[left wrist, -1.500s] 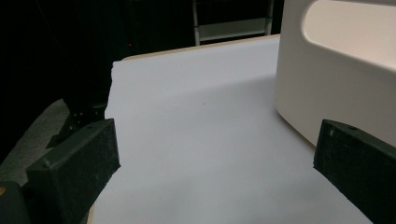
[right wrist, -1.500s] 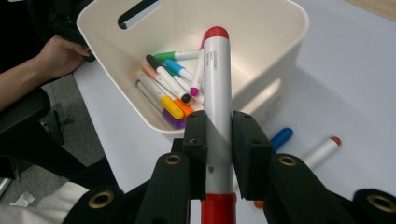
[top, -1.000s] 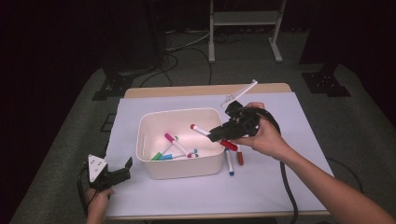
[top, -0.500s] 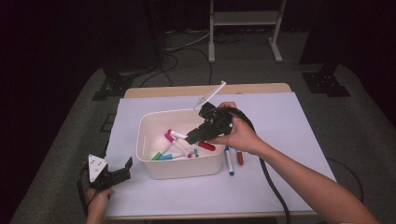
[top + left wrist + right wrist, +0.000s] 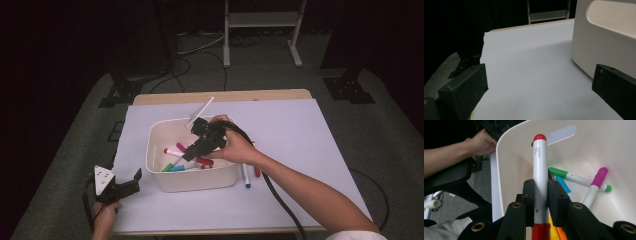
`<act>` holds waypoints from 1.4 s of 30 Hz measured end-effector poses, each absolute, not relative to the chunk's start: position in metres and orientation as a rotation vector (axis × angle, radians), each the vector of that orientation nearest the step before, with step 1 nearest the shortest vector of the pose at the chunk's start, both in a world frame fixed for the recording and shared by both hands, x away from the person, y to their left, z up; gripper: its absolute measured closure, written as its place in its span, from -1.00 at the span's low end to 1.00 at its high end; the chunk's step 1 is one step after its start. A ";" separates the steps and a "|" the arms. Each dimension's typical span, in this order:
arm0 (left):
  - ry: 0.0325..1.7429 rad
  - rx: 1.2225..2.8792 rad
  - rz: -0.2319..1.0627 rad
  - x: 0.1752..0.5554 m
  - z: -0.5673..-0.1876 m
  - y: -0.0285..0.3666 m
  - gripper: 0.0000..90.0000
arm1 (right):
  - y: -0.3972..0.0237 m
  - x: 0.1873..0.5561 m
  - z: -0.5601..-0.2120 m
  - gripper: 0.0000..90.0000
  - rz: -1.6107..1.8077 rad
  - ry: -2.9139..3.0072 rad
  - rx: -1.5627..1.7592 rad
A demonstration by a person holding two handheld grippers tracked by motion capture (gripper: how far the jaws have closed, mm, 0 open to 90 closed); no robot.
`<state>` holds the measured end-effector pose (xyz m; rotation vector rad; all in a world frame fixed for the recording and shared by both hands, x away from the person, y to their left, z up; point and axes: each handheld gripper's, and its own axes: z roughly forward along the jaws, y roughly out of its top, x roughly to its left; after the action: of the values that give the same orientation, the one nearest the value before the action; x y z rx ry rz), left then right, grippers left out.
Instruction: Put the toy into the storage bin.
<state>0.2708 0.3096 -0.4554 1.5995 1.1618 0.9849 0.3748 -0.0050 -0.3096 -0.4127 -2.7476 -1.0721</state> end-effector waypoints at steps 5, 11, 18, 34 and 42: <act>1.162 1.600 0.984 0.271 -0.455 0.310 -1.00 | 0.005 0.380 -0.319 0.68 -1.041 -2.744 -0.393; 1.162 1.600 0.983 0.271 -0.455 0.310 -1.00 | 0.012 0.384 -0.327 0.68 -1.002 -2.748 -0.392; 1.162 1.602 0.984 0.271 -0.455 0.310 -1.00 | 0.020 0.383 -0.336 0.68 -0.932 -2.784 -0.374; 1.161 1.602 0.982 0.271 -0.455 0.310 -1.00 | 0.014 0.379 -0.331 0.42 -0.873 -2.807 -0.395; 1.160 1.600 0.985 0.271 -0.455 0.310 -1.00 | -0.027 0.378 -0.308 0.27 -1.017 -2.754 -0.504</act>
<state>0.2707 0.3095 -0.4554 1.6004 1.1605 0.9848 0.3784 -0.0267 -0.3085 -0.5040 -2.7543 -1.0166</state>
